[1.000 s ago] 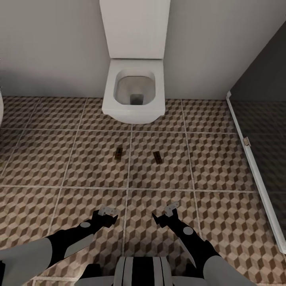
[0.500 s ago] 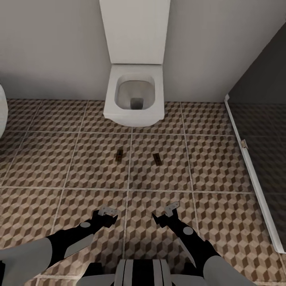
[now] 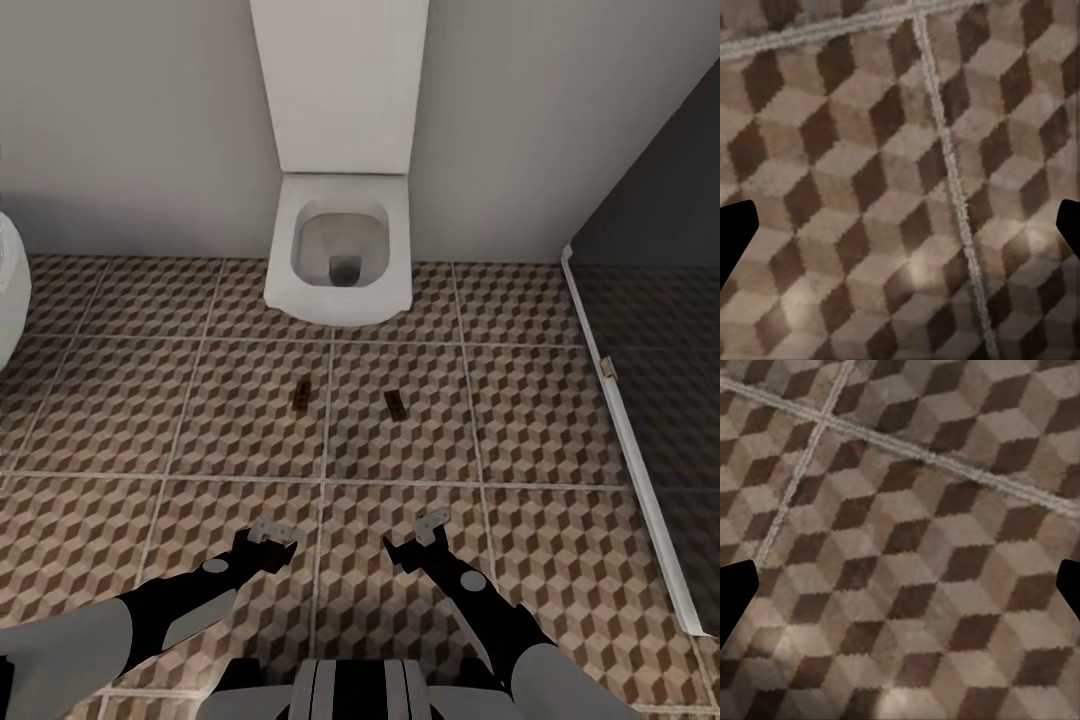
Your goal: Take the four mousetraps from the cabinet in the bathroom and place them on the bathroom floor. Make sure all four end up on the same floor surface, and ensure that at least two of them are either under or directly next to the same bathroom sink.
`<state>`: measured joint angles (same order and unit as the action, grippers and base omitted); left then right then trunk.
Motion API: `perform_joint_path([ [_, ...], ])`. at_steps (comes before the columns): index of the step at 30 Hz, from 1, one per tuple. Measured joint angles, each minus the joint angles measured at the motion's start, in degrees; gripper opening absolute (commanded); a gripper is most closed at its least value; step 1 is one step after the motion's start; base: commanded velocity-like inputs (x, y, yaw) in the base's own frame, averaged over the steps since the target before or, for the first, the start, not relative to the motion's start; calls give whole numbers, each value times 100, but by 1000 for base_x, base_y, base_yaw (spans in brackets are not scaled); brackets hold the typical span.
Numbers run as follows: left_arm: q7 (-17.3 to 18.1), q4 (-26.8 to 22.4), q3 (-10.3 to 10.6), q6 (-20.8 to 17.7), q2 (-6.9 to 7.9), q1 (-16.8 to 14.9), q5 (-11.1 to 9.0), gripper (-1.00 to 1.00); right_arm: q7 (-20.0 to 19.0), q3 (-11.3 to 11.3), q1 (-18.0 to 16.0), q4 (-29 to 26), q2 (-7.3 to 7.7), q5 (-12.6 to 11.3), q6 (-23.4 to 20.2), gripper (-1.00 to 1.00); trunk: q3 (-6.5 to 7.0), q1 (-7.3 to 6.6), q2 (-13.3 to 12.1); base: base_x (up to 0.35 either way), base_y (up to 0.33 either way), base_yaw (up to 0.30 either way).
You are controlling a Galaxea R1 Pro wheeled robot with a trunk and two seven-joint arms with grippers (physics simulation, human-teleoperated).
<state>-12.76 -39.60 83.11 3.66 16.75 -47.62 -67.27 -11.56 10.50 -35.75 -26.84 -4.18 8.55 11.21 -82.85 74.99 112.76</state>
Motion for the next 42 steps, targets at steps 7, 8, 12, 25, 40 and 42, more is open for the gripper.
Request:
perform_joint_path([
  [7,-1,1,0,0,-1,0,0,100,0,2,0,0,-2,0,0,100,126,-154,-281,0,0,0],
  [8,-1,1,0,0,-1,0,0,100,0,2,0,0,-2,1,0,100,144,-176,-321,0,0,0],
  [12,-1,2,0,0,-1,0,0,100,0,3,0,0,-3,0,0,100,215,-264,-481,0,0,0],
  [25,-1,7,0,0,-1,0,0,100,0,7,0,0,-3,3,0,100,449,-549,-1003,0,0,0],
  [40,2,10,0,0,-1,0,0,100,0,7,0,0,-3,2,0,100,718,-879,-1604,0,0,0],
  [42,1,10,0,0,-1,0,0,100,0,7,0,0,-3,1,0,100,754,-923,-1685,0,0,0],
])
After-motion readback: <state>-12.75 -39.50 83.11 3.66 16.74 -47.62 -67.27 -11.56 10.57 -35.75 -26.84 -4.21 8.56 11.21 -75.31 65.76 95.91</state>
